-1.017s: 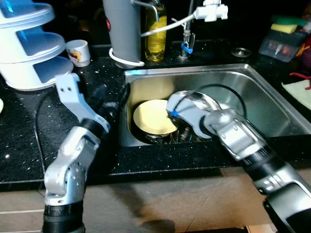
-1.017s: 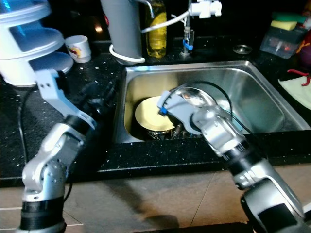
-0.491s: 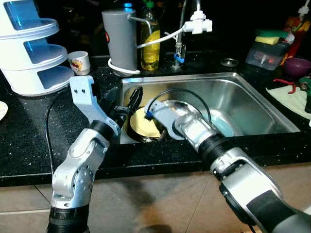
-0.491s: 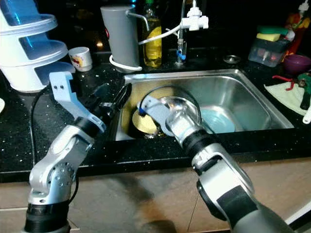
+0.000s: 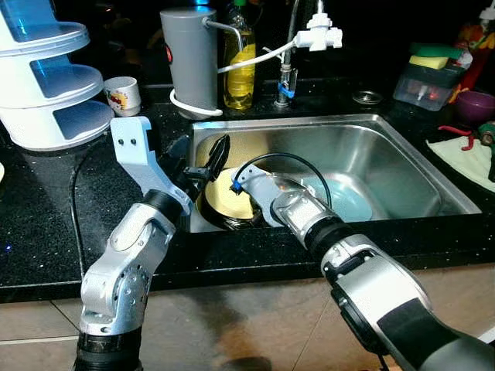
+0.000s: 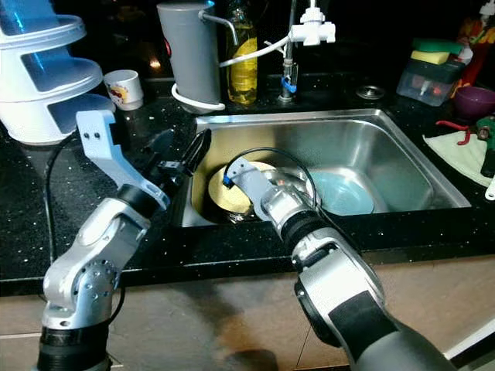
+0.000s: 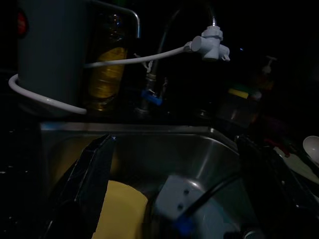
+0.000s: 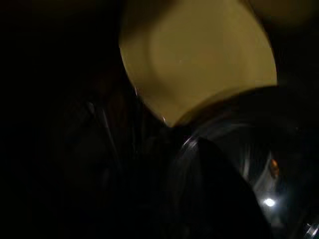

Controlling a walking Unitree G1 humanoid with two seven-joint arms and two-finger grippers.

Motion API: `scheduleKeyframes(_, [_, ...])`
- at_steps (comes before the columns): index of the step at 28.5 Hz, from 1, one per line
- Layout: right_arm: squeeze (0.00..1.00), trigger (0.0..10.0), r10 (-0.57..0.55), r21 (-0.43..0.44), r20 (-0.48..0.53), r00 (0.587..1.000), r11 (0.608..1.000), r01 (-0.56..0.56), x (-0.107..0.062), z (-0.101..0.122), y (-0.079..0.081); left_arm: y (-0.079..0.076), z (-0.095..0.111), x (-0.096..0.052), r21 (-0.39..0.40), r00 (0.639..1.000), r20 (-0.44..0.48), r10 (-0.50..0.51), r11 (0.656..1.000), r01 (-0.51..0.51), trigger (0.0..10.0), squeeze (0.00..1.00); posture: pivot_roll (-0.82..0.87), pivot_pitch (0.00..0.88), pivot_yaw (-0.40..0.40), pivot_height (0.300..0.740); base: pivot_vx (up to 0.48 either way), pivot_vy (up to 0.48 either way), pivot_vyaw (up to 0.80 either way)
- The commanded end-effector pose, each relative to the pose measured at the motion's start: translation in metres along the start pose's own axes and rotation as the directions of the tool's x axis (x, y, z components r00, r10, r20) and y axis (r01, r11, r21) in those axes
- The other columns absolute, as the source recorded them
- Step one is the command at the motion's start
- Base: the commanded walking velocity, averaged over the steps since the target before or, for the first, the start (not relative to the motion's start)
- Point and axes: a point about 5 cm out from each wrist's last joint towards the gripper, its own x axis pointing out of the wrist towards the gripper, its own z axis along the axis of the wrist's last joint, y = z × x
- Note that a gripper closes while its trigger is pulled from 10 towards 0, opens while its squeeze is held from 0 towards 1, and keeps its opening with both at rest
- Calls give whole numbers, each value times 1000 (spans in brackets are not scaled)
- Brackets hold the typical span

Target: Kitchen organization

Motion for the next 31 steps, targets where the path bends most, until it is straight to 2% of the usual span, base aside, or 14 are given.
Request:
scheduleKeyframes(1, [392, 10000, 4, 110, 142, 990, 994, -20, -6, 23, -5, 2, 2, -2, 21, 1000, -4, 12, 1000, -12, 10000, 0, 74, 0, -40, 740, 0, 0, 0])
scheduleKeyframes(2, [0, 10000, 16, 157, 235, 972, 986, -54, -10, 33, -9, 4, 3, -2, 34, 1000, -3, 23, 999, -23, 10000, 0, 73, 0, -40, 740, 0, 0, 0])
scheduleKeyframes(3, [0, 10000, 25, 192, 327, 945, 977, -92, -15, 43, -13, 6, 4, -3, 49, 999, 0, 39, 998, -39, 10000, 0, 69, 0, -36, 740, 0, 0, 0])
scheduleKeyframes(4, [0, 10000, 25, 192, 327, 945, 977, -92, -15, 43, -13, 6, 4, -3, 49, 999, 0, 39, 998, -39, 10000, 0, 69, 0, -36, 740, 0, 0, 0])
scheduleKeyframes(5, [0, 10000, 39, 251, 541, 840, 946, -205, -30, 59, -24, 16, 9, -5, 98, 995, 19, 98, 990, -99, 10000, 0, 67, 0, -35, 740, 0, 0, 0])
scheduleKeyframes(6, [0, 10000, 39, 251, 541, 840, 946, -205, -30, 59, -24, 16, 9, -5, 98, 995, 19, 98, 990, -99, 10000, 0, 67, 0, -35, 740, 0, 0, 0])
scheduleKeyframes(8, [0, 10000, 54, 284, 646, 761, 909, -306, -40, 60, -32, 27, 12, -8, 132, 986, 28, 162, 977, -165, 10000, 0, 64, 0, -31, 740, 0, 0, 0])
scheduleKeyframes(9, [0, 10000, 54, 284, 646, 761, 909, -306, -40, 60, -32, 27, 12, -8, 132, 986, 28, 162, 977, -165, 10000, 0, 64, 0, -31, 740, 0, 0, 0])
scheduleKeyframes(11, [0, 10000, 84, 268, 721, 688, 881, -389, -51, 44, -37, 44, 12, -16, 202, 965, 28, 261, 944, -261, 10000, 0, 61, 0, -28, 740, 0, 0, 0])
scheduleKeyframes(15, [0, 10000, 76, 276, 757, 649, 863, -424, -55, 35, -39, 51, 12, -21, 249, 953, 27, 301, 921, -298, 10000, 0, 62, 0, -27, 740, 0, 0, 0])
scheduleKeyframes(17, [0, 10000, -15, 359, 806, 591, 808, -468, -62, 24, -47, 55, 13, -24, 296, 944, 27, 328, 899, -321, 10000, 0, 65, 0, -26, 740, 0, 0, 0])
scheduleKeyframes(20, [0, 10000, -131, 439, 830, 543, 754, -489, -71, 16, -58, 54, 13, -24, 330, 942, 27, 335, 886, -325, 10000, 0, 63, 0, -21, 740, 0, 0, 0])
scheduleKeyframes(25, [0, 10000, -213, 500, 824, 525, 709, -497, -78, 10, -65, 52, 10, -20, 346, 946, 11, 325, 886, -309, 10000, 0, 55, 0, -16, 740, 0, 0, 0])
scheduleKeyframes(31, [0, 10000, -248, 546, 792, 558, 697, -465, -80, -3, -68, 50, 4, -18, 344, 946, -8, 324, 889, -301, 10000, 0, 47, 0, -11, 740, 0, 0, 0])
